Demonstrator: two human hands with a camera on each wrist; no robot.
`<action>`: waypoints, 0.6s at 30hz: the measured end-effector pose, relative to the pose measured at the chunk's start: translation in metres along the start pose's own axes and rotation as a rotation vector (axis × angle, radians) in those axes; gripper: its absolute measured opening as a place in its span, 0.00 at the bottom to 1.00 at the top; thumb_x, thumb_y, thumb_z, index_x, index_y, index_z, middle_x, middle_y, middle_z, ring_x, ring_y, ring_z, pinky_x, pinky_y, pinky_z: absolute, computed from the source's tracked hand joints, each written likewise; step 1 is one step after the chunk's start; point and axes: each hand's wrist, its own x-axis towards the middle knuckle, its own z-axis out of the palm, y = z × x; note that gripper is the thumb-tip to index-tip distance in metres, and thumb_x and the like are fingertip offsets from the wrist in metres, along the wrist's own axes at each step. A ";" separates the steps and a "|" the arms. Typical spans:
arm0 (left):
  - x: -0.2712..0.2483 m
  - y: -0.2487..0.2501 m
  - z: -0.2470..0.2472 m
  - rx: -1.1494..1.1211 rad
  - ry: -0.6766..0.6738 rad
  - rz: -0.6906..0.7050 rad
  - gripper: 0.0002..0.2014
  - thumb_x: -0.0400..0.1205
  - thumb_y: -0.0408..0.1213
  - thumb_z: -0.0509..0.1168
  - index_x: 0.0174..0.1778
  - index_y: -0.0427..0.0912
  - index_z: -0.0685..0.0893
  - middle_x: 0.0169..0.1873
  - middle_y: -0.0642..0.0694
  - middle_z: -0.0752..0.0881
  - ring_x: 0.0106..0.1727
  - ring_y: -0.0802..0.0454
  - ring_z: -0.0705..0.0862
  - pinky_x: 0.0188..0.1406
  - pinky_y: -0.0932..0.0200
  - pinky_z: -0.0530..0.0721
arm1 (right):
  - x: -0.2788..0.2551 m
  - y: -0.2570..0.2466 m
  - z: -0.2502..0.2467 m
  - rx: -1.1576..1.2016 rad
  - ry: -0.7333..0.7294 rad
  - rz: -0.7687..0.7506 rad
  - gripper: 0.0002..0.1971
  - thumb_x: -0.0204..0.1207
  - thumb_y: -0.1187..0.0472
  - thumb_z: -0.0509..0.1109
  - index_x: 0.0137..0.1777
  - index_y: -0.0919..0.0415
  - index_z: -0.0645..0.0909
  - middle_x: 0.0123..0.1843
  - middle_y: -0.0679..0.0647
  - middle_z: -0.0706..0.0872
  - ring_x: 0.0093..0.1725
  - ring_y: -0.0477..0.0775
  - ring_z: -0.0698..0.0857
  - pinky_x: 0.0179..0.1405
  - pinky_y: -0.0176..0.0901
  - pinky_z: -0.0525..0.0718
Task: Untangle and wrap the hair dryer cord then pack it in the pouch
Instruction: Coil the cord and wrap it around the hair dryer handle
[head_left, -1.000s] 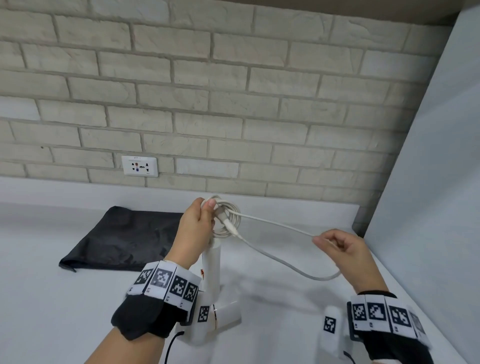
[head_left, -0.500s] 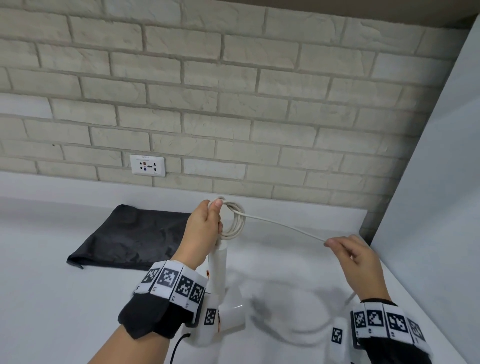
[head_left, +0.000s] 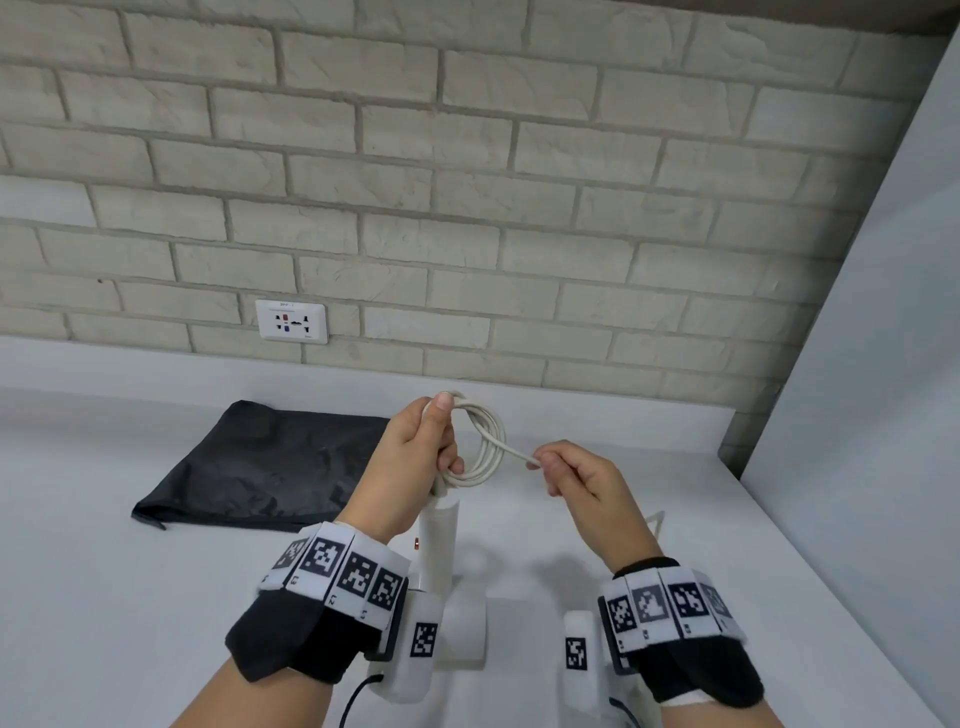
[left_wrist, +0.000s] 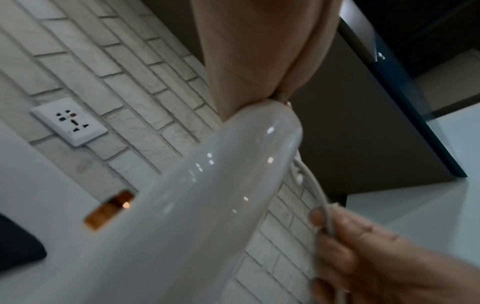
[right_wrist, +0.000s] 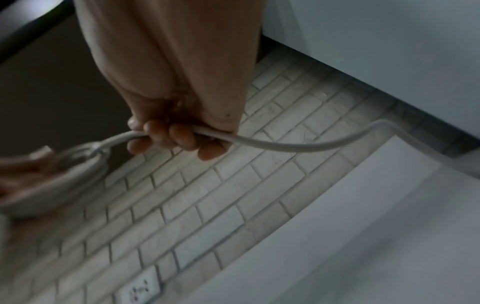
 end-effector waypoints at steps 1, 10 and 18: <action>0.000 -0.001 -0.001 -0.033 -0.006 -0.009 0.16 0.86 0.41 0.52 0.32 0.44 0.73 0.24 0.49 0.62 0.22 0.57 0.64 0.24 0.67 0.78 | 0.002 0.006 0.005 -0.038 0.026 -0.003 0.11 0.79 0.56 0.58 0.38 0.46 0.80 0.29 0.48 0.76 0.33 0.42 0.74 0.37 0.28 0.71; 0.001 -0.008 0.000 -0.113 0.044 -0.005 0.11 0.85 0.43 0.52 0.44 0.40 0.72 0.22 0.53 0.66 0.22 0.57 0.67 0.30 0.61 0.77 | -0.008 0.010 0.073 -0.097 0.221 -0.106 0.17 0.80 0.55 0.48 0.52 0.61 0.76 0.41 0.45 0.72 0.38 0.43 0.75 0.38 0.23 0.73; -0.003 -0.007 0.001 -0.069 -0.021 0.018 0.17 0.86 0.42 0.51 0.31 0.41 0.68 0.22 0.52 0.66 0.22 0.57 0.68 0.32 0.60 0.78 | 0.003 0.002 0.058 0.042 0.230 0.044 0.08 0.79 0.68 0.61 0.45 0.61 0.82 0.41 0.58 0.85 0.37 0.51 0.87 0.41 0.40 0.87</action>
